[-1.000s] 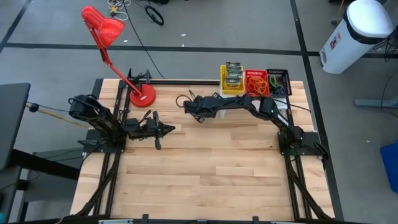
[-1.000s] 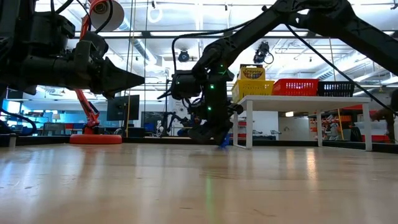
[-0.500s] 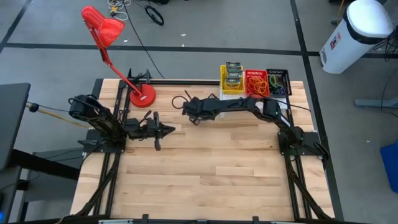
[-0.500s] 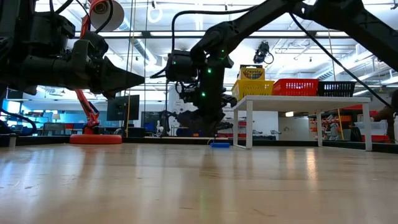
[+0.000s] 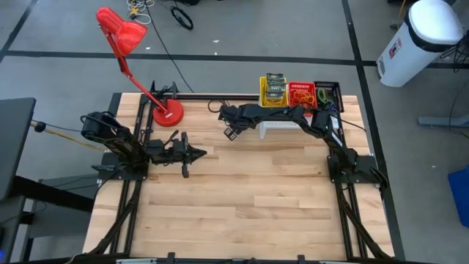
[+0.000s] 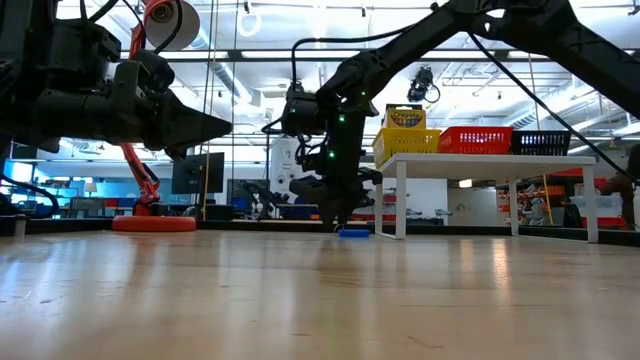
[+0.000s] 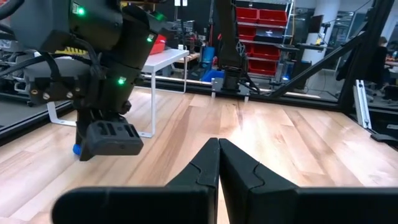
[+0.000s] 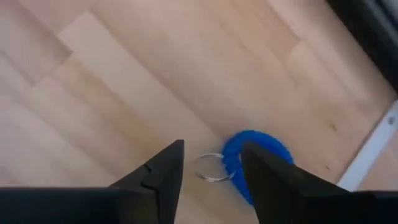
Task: Pick & Place Office Desk Supplies
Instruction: Put the blue spring keychain on the black basket
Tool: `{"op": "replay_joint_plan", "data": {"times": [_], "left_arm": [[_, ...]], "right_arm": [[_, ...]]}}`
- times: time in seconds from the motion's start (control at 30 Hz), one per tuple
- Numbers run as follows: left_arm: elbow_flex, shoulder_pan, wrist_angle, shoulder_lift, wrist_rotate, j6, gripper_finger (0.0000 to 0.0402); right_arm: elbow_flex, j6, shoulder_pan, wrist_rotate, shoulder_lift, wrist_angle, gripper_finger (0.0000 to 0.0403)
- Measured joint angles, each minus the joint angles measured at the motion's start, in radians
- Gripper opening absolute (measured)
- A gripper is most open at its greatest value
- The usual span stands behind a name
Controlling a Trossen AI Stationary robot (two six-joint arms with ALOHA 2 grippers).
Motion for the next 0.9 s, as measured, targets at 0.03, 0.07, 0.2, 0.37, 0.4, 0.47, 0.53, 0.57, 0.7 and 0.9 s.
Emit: {"op": "replay_joint_plan", "data": {"times": [0.03, 0.07, 0.2, 0.37, 0.4, 0.47, 0.53, 0.57, 0.7, 0.9], "left_arm": [[0.000, 0.000, 0.000, 0.000, 0.000, -0.001, 0.0011], [0.000, 0.000, 0.000, 0.000, 0.000, -0.002, 0.0011], [0.000, 0.000, 0.000, 0.000, 0.000, -0.002, 0.0011], [0.000, 0.000, 0.000, 0.000, 0.000, -0.008, 0.0011], [0.000, 0.000, 0.000, 0.000, 0.001, -0.008, 0.0011], [0.000, 0.000, 0.000, 0.000, 0.010, -0.008, 0.0011], [0.000, 0.000, 0.000, 0.000, 0.022, -0.008, 0.0011], [0.000, 0.000, 0.000, 0.000, 0.025, -0.008, 0.0011], [0.000, 0.000, 0.000, -0.001, 0.030, -0.008, 0.0011], [0.000, 0.000, -0.001, -0.001, 0.030, -0.008, 0.0011]], "right_arm": [[0.000, -0.003, 0.000, -0.010, 0.000, 0.000, 0.0172], [0.000, -0.002, 0.000, -0.027, 0.000, 0.001, 0.0171], [0.000, 0.011, 0.002, -0.039, 0.001, -0.001, 0.0161], [0.000, 0.016, 0.004, -0.041, 0.001, -0.007, 0.0131], [0.000, 0.016, 0.004, -0.041, 0.001, -0.008, 0.0123], [0.000, 0.016, 0.005, -0.041, 0.001, -0.011, 0.0107], [0.000, 0.006, 0.007, -0.038, 0.001, -0.011, 0.0095], [0.000, -0.011, 0.010, -0.031, 0.001, -0.012, 0.0092], [0.000, -0.118, 0.030, -0.015, -0.002, -0.044, 0.0099], [0.000, -0.462, 0.066, 0.135, -0.002, -0.083, 0.0140]]}}
